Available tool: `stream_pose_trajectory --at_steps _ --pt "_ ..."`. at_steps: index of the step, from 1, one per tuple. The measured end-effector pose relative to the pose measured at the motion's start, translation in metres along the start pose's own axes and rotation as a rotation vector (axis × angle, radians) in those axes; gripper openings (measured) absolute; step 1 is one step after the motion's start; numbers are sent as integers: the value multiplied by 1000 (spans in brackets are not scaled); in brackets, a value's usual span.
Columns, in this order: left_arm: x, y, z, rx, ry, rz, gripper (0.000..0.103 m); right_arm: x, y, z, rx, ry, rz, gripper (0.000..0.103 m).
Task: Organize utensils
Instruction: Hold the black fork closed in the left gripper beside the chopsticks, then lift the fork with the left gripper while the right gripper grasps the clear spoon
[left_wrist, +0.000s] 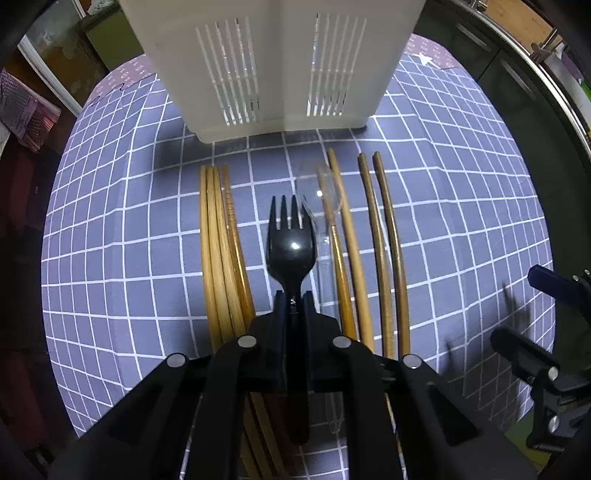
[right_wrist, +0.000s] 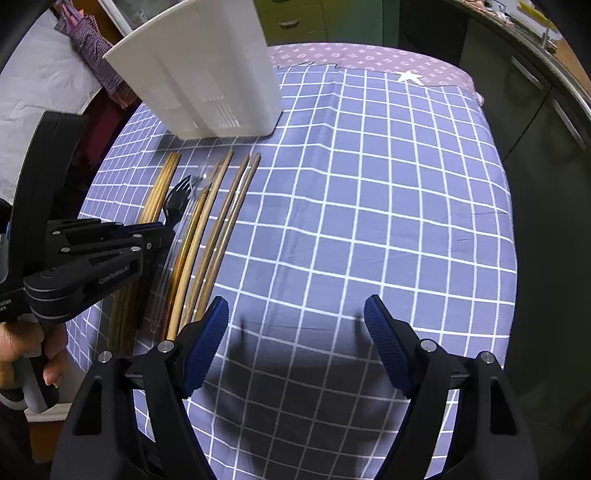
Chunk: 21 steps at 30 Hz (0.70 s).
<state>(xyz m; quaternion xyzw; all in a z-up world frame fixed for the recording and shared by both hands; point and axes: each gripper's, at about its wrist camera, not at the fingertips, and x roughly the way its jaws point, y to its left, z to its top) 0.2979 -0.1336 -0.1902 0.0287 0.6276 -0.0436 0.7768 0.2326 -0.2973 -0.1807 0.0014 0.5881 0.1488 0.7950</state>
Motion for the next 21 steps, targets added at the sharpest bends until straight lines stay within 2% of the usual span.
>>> stream_pose_trajectory --at_steps 4,9,13,17,20,21 --pt "-17 5 -2 -7 -58 -34 9 -3 1 1 3 -2 -9 75" --pt "-55 18 -11 -27 -188 -103 9 -6 9 6 1 8 -13 73" --pt "-88 35 -28 -62 -311 -164 9 -3 27 17 7 32 14 59" --pt "-113 51 -51 -70 -417 -157 9 6 57 34 -4 56 43 57" --pt "-124 60 -61 -65 -453 -158 9 17 81 49 -16 80 57 43" --pt "-126 61 -63 -59 -461 -152 9 22 90 54 -17 93 63 35"
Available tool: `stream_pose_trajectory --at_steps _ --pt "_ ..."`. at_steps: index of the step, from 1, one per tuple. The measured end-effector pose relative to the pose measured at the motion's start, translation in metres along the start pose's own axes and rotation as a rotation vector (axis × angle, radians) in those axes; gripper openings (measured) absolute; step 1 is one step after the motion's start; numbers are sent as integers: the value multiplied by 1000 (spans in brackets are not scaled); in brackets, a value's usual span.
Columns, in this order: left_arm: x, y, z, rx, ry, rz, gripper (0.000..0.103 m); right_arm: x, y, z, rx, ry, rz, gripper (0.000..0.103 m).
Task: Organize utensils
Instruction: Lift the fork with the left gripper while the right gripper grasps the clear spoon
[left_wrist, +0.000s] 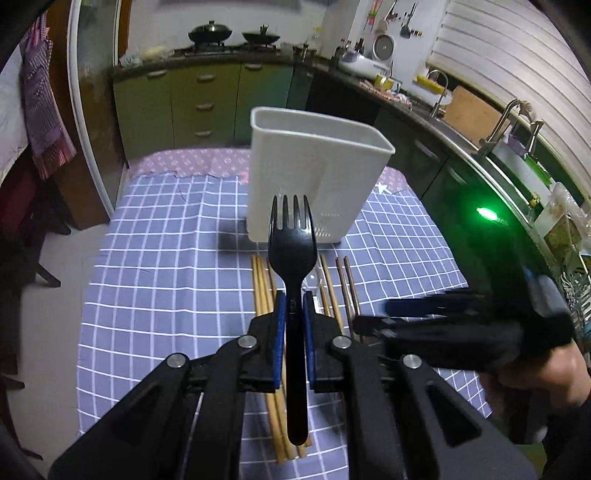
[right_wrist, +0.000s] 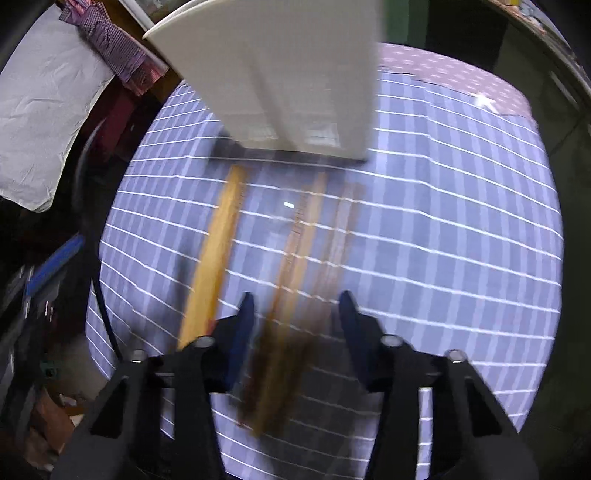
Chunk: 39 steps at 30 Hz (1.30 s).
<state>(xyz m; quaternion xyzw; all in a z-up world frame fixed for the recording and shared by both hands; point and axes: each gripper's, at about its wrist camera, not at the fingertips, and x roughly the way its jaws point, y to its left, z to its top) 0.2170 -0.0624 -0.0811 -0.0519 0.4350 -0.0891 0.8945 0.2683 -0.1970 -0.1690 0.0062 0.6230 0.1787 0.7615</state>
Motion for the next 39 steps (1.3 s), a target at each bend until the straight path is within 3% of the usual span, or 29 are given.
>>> stream_pose_trajectory --at_steps 3,6,13,20,25,28,31,39 --pt "-5 5 -2 7 -18 -1 9 15 18 14 0 39 3 23" --pt "-9 11 -4 5 -29 -10 9 28 27 24 6 65 -52 14" --pt "-11 25 -11 -11 -20 -43 9 49 27 36 35 95 -126 13" --pt "-10 35 -13 -16 -20 -50 9 61 18 43 71 129 -148 13" --pt "-9 31 -14 -2 -21 -53 9 66 26 47 66 128 -162 19" --pt "-10 28 -14 3 -21 -55 9 67 29 48 51 113 -204 11" --pt "-10 30 -13 -1 -24 -55 9 66 32 43 50 93 -197 10" --pt "-23 26 -4 9 -67 -57 9 -5 24 6 30 -113 -32 10"
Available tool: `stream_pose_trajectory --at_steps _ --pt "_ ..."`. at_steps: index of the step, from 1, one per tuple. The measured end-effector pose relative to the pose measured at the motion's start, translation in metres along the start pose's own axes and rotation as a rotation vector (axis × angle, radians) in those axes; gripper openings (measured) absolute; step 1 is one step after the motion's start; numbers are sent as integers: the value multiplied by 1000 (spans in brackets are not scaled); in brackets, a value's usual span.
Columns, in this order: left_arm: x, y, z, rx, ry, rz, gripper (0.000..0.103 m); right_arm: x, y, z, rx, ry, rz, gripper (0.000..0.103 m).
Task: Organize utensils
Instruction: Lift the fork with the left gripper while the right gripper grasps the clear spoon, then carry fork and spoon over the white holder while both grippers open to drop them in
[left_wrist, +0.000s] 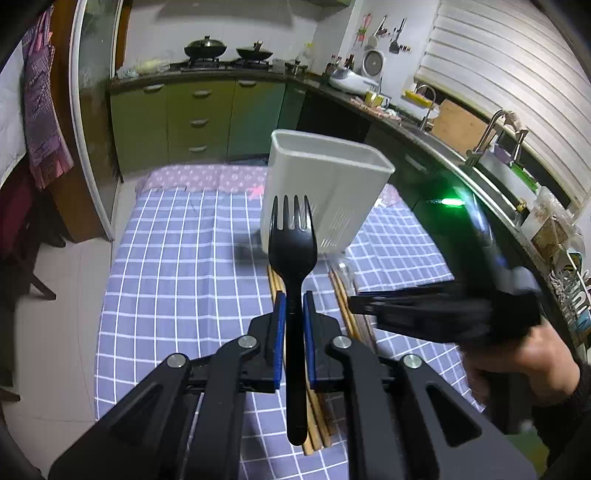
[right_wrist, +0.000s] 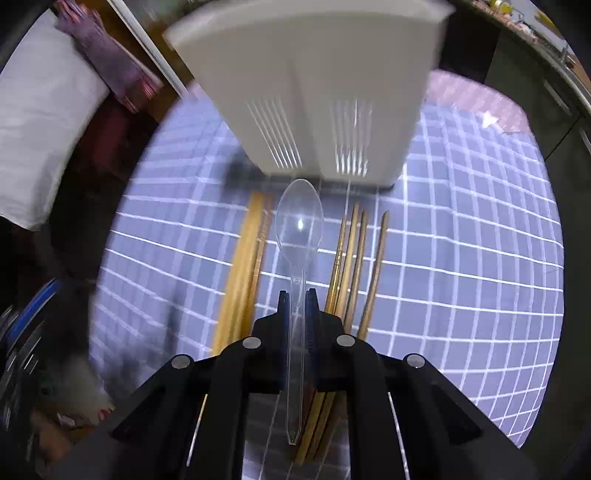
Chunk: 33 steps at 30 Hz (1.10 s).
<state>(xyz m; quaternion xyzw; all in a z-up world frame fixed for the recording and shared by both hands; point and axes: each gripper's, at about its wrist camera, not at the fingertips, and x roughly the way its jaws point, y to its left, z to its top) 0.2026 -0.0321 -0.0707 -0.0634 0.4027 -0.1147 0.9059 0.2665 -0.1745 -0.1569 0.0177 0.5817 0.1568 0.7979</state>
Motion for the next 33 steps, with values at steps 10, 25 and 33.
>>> stream_pose_trajectory --at_steps 10,25,33 --pt "-25 -24 66 39 -170 -22 9 -128 -13 0 -29 -370 126 10" --pt "56 -28 177 47 -448 22 9 -182 -88 58 90 -692 84 10" --pt "97 -21 153 42 -385 46 9 -181 -87 85 81 -757 92 10"
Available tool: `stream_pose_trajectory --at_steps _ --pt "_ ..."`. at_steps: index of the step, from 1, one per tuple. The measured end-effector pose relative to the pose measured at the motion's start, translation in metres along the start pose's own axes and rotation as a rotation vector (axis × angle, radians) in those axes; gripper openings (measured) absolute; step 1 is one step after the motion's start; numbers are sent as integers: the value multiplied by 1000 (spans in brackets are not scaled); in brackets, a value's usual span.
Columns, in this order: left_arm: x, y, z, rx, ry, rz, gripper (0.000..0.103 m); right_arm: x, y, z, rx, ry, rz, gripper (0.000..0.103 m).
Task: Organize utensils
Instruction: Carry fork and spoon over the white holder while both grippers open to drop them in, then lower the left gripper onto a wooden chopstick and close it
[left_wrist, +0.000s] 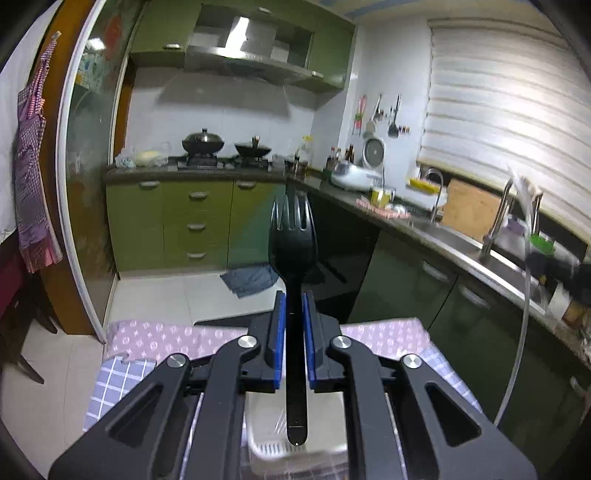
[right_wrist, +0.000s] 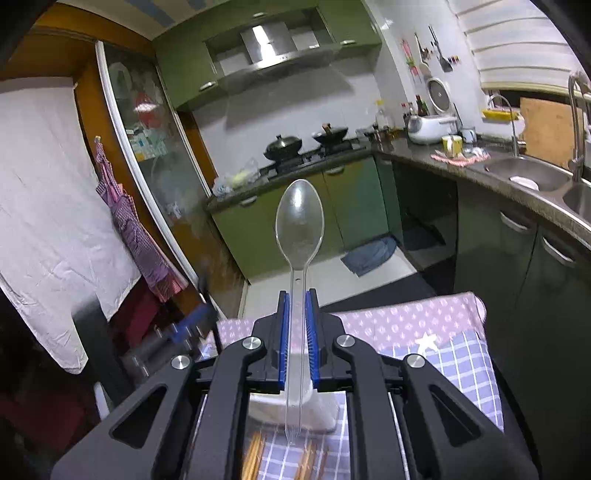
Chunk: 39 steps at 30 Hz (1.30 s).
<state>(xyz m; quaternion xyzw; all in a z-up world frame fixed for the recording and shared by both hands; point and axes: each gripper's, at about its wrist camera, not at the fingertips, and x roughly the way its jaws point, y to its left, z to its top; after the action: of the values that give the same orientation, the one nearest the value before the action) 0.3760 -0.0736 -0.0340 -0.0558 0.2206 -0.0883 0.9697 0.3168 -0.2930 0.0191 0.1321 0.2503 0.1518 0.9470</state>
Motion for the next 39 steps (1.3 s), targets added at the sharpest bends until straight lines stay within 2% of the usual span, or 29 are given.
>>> stream_pose_trajectory --at_steps 3,7,12,17,26,33,35,39 --pt "2 1 -14 31 39 -2 11 12 10 9 -21 -34 4 10" --pt "-2 3 -26 51 67 6 30 32 23 13 -47 -61 -14 10" --pt "-26 12 -29 31 84 2 31 60 29 4 -77 -68 -49 10" --pt "-49 20 -34 19 172 20 31 80 26 -22 -103 -47 -55 10" --pt "-83 27 -62 37 357 7 36 67 34 -77 -213 -15 -100 10" --pt "-90 21 -84 75 479 1 36 45 34 -96 -243 25 -119 22" --pt "-86 21 -91 55 539 -20 41 32 36 -97 -253 32 -120 24" --pt "-73 23 -108 39 625 -9 42 12 36 -98 -256 66 -113 29"
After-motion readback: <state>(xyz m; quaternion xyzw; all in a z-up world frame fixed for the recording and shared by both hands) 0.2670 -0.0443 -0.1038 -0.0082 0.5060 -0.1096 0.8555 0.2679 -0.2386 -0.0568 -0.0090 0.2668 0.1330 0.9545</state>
